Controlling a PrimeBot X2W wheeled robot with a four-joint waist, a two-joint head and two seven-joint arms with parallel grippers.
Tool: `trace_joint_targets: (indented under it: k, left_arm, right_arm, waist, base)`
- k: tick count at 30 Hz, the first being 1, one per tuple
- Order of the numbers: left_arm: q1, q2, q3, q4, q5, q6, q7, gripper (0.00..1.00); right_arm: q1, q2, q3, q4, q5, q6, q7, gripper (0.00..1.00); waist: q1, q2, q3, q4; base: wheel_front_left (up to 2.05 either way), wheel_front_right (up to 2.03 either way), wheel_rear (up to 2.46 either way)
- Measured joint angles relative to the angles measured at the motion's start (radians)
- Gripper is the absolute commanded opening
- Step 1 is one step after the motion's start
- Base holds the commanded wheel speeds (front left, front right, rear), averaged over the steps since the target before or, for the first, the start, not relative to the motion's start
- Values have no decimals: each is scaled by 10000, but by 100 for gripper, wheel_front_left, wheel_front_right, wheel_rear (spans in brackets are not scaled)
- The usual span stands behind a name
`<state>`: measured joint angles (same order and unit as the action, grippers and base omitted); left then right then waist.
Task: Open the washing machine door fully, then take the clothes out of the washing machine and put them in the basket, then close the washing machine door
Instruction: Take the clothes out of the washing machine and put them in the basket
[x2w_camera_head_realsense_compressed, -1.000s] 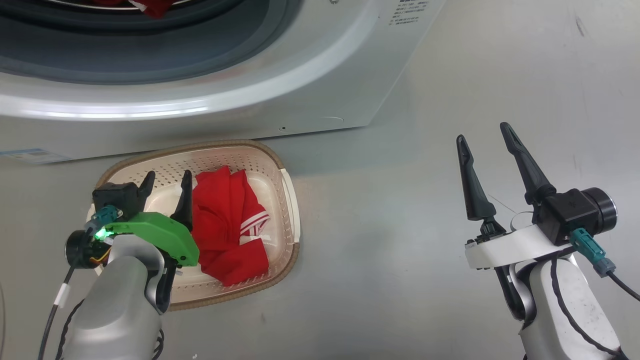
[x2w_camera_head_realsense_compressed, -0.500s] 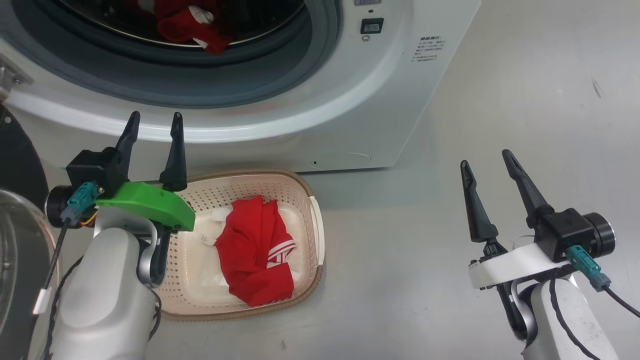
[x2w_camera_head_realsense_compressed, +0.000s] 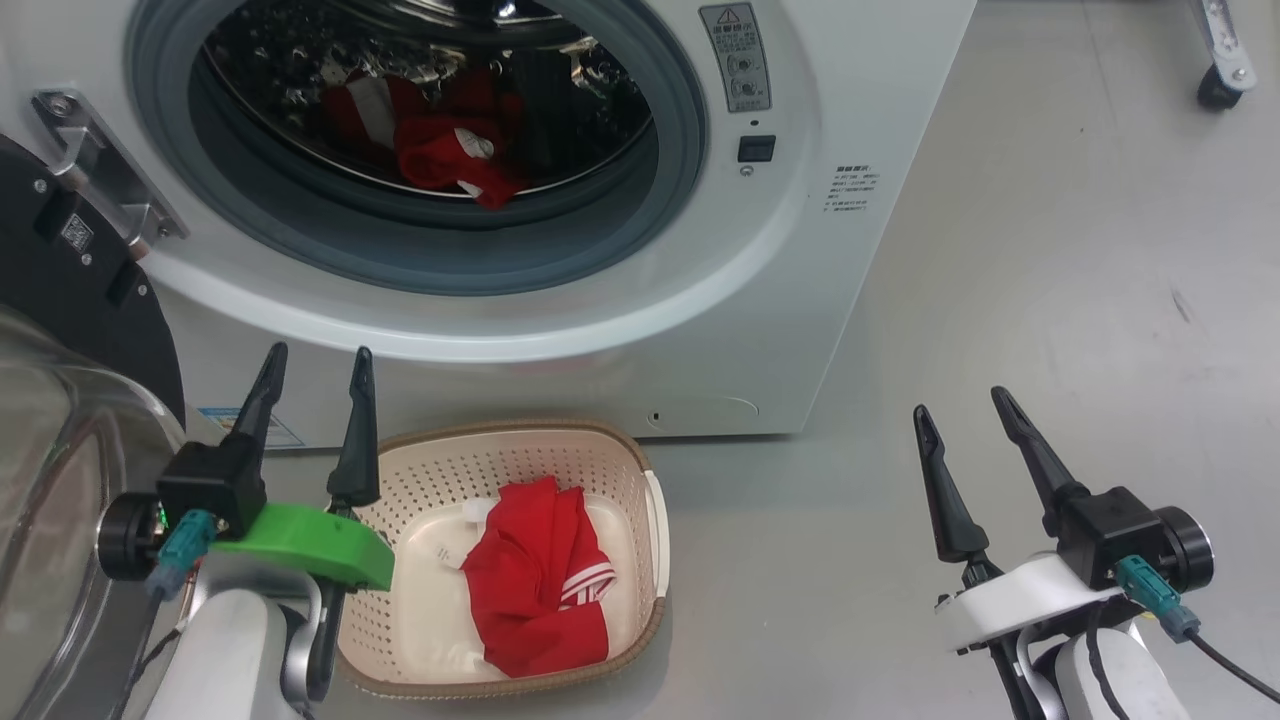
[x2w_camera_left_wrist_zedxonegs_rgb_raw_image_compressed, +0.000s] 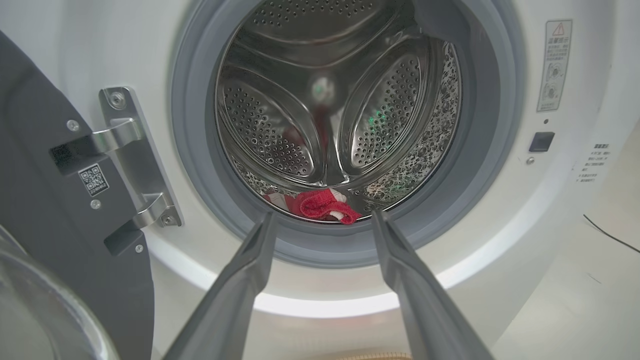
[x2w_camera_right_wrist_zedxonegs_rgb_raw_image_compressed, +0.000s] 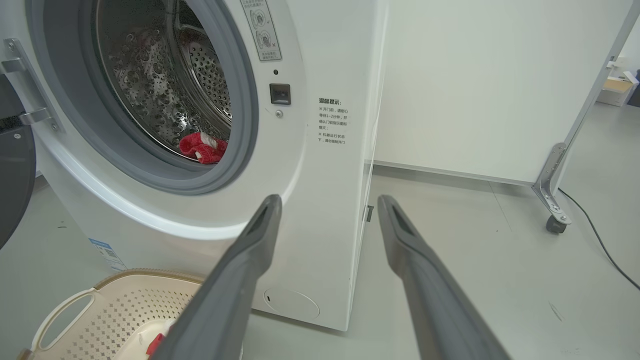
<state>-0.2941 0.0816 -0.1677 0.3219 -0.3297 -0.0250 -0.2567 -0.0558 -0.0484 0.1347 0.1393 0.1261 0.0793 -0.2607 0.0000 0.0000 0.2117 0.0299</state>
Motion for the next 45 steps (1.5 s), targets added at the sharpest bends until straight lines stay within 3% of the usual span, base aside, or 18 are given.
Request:
trace_joint_targets:
  k: [19,45]
  left_arm:
    - [2931,46,-221,-886,144,31,2,100]
    - [4039,217,-244,-2017,236,303,6,100]
  right_arm:
    - [1684,75,171,144,144,-199,0,100]
    - [1899,84,290,-33,182,-391,0,100]
  waist:
    - [-1,0,-2081,194]
    - [-1,0,-2283,188]
  base:
    - [0,0,0]
    - [0,0,0]
